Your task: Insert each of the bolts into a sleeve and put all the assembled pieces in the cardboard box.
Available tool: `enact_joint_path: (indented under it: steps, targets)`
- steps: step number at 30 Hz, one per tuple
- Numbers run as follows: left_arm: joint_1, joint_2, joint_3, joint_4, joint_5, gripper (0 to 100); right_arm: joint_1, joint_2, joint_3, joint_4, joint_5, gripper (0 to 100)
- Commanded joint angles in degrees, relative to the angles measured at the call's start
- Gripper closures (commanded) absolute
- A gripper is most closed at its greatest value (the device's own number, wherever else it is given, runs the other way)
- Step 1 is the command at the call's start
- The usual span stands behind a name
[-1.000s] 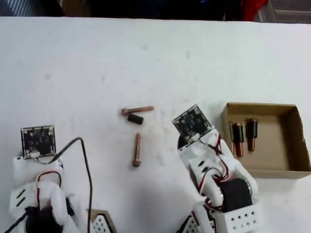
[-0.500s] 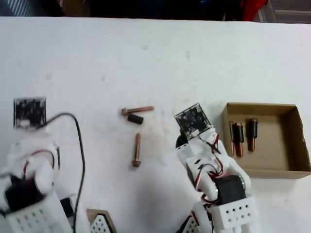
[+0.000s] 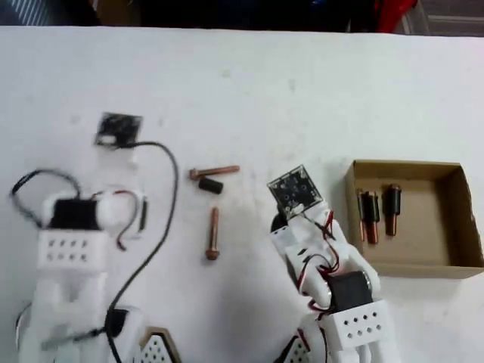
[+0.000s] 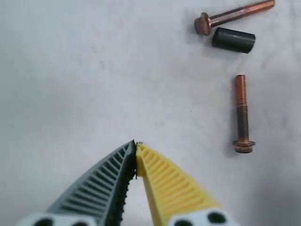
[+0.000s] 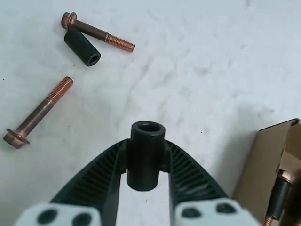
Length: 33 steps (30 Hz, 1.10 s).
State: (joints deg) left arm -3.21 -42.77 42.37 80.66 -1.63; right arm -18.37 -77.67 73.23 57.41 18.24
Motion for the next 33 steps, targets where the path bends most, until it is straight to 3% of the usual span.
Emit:
enact_joint_path:
  steps: [1,14,18,26,33]
  targets:
    - [6.64,9.98,-7.21,0.18,4.92,98,-0.04,0.04,-0.18,-1.36,-0.62,97.9]
    - [18.07,29.85,-13.63,-0.79,5.19,97,3.65,-0.31,2.46,-4.97,-0.62,97.9]
    - [18.07,34.59,-13.63,-4.92,5.36,87,3.65,-0.31,3.52,-5.32,-0.62,97.9]
    - [21.05,35.65,-13.36,-8.79,25.14,78,3.82,-0.31,3.60,-5.23,-0.53,97.9]
    - [25.10,35.82,-13.10,-9.23,25.93,78,3.82,-0.31,3.60,-5.23,-0.35,97.9]
